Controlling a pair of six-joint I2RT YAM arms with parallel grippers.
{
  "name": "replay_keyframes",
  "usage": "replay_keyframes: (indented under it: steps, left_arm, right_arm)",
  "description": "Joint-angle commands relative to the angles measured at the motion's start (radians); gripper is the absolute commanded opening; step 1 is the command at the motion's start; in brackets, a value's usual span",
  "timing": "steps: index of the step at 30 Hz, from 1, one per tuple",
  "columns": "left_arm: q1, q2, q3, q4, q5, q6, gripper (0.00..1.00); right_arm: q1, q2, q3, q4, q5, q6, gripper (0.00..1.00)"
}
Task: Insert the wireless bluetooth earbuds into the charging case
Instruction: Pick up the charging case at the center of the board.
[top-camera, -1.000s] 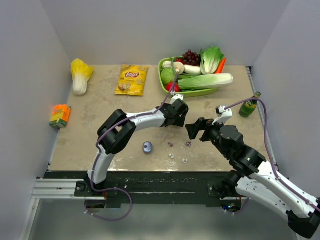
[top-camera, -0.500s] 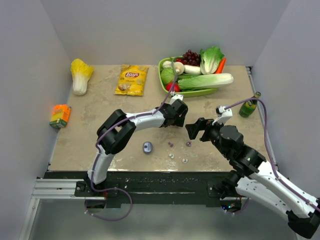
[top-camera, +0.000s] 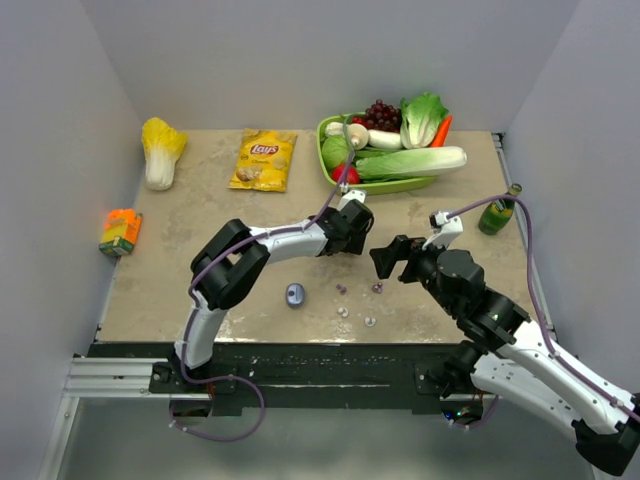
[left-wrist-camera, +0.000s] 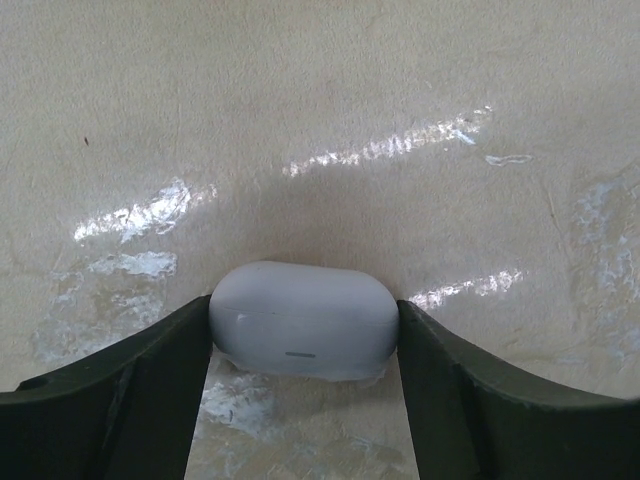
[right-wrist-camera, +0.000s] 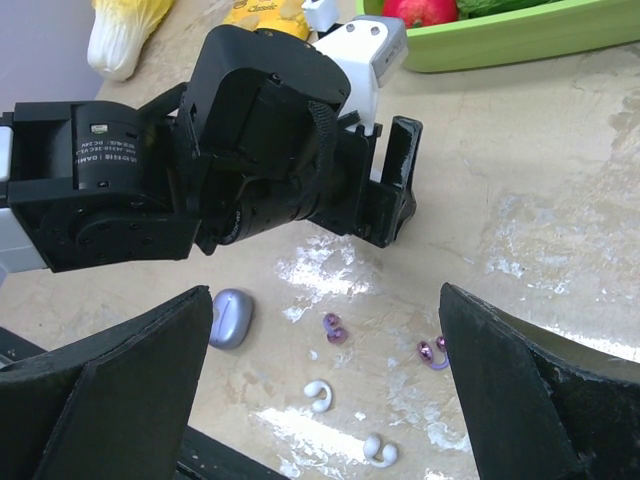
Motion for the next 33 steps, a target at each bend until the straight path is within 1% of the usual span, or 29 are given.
replay_keyframes:
  steps: [1, 3, 5, 6, 8, 9, 10, 12, 13, 14, 15, 16, 17, 18, 19, 20, 21, 22, 23, 24, 25, 26, 27, 29, 30, 31, 33]
  left_arm:
    - [0.006, -0.033, -0.082, -0.043, 0.043, 0.034, 0.50]
    - [0.006, -0.075, -0.102, 0.001, 0.037, 0.036, 0.38]
    - [0.008, -0.110, -0.139, 0.040, 0.036, 0.045, 0.32]
    - [0.008, -0.153, -0.151, 0.078, 0.030, 0.051, 0.25]
    - [0.008, -0.220, -0.190, 0.118, 0.023, 0.074, 0.16]
    - [0.008, -0.245, -0.205, 0.167, 0.016, 0.085, 0.04]
    - [0.008, -0.272, -0.245, 0.190, 0.010, 0.097, 0.00]
    - [0.008, -0.364, -0.300, 0.306, 0.019, 0.120, 0.00]
    - [0.008, -0.398, -0.373, 0.349, 0.023, 0.138, 0.00]
    - [0.006, -0.471, -0.413, 0.438, 0.027, 0.145, 0.00]
    - [0.006, -0.510, -0.456, 0.484, 0.042, 0.148, 0.00]
    - [0.008, -0.548, -0.552, 0.542, 0.056, 0.161, 0.00]
    - [0.006, -0.626, -0.610, 0.680, 0.078, 0.175, 0.00]
    - [0.006, -0.660, -0.666, 0.755, 0.147, 0.191, 0.00]
    - [0.003, -0.696, -0.784, 0.837, 0.184, 0.224, 0.00]
    - [0.002, -0.757, -0.843, 1.012, 0.219, 0.237, 0.00]
    - [-0.001, -0.785, -0.904, 1.102, 0.281, 0.252, 0.00]
    - [-0.009, -0.811, -1.016, 1.191, 0.301, 0.282, 0.00]
    - [-0.015, -0.852, -1.068, 1.354, 0.322, 0.301, 0.00]
    - [-0.018, -0.869, -1.116, 1.430, 0.377, 0.324, 0.00]
    - [-0.024, -0.882, -1.197, 1.502, 0.407, 0.374, 0.00]
    - [-0.027, -0.903, -1.230, 1.614, 0.424, 0.398, 0.00]
    - [-0.027, -0.914, -1.256, 1.652, 0.463, 0.422, 0.00]
    - [-0.029, -0.943, -1.303, 1.713, 0.471, 0.479, 0.00]
    - [-0.029, -0.952, -1.314, 1.727, 0.494, 0.496, 0.00]
    - [-0.030, -0.960, -1.329, 1.739, 0.504, 0.520, 0.00]
    - [-0.030, -0.977, -1.340, 1.759, 0.540, 0.565, 0.00]
  right_arm:
    - [-0.002, 0.000, 0.040, 0.028, -0.017, 0.008, 0.98]
    - [-0.002, 0.002, 0.048, 0.031, -0.018, 0.009, 0.98]
    - [-0.002, 0.005, 0.072, 0.027, -0.011, 0.002, 0.98]
    - [-0.002, 0.008, 0.081, 0.027, -0.006, -0.003, 0.98]
    - [-0.002, 0.018, 0.118, 0.022, 0.017, -0.017, 0.98]
    - [-0.002, 0.023, 0.132, 0.021, 0.032, -0.020, 0.98]
    - [-0.003, 0.028, 0.159, 0.013, 0.060, -0.020, 0.98]
    - [-0.002, 0.051, 0.186, 0.001, 0.109, -0.018, 0.98]
    - [-0.002, 0.058, 0.193, -0.004, 0.144, -0.018, 0.98]
    - [-0.002, 0.066, 0.207, -0.006, 0.161, -0.023, 0.97]
    - [-0.002, 0.075, 0.213, -0.003, 0.175, -0.025, 0.96]
    - [-0.002, 0.080, 0.220, 0.001, 0.183, -0.031, 0.95]
    - [-0.003, 0.081, 0.227, 0.014, 0.161, -0.055, 0.95]
    - [-0.002, 0.094, 0.232, 0.019, 0.137, -0.070, 0.96]
    - [-0.002, 0.101, 0.236, 0.022, 0.117, -0.081, 0.96]
    - [-0.002, 0.110, 0.250, 0.021, 0.097, -0.092, 0.98]
    - [-0.002, 0.133, 0.255, 0.021, 0.059, -0.092, 0.98]
    - [-0.002, 0.144, 0.259, 0.019, 0.049, -0.094, 0.98]
    - [-0.002, 0.155, 0.262, 0.022, 0.023, -0.104, 0.98]
    - [-0.003, 0.163, 0.258, 0.031, -0.018, -0.113, 0.98]
    - [-0.002, 0.176, 0.250, 0.046, -0.046, -0.117, 0.98]
    - [-0.002, 0.184, 0.246, 0.054, -0.073, -0.124, 0.98]
    - [-0.003, 0.193, 0.246, 0.059, -0.136, -0.132, 0.98]
    - [-0.002, 0.244, 0.250, 0.060, -0.190, -0.147, 0.98]
    - [-0.002, 0.270, 0.256, 0.056, -0.222, -0.150, 0.98]
    - [0.000, 0.293, 0.275, 0.038, -0.286, -0.158, 0.98]
    - [0.000, 0.357, 0.286, 0.024, -0.339, -0.167, 0.98]
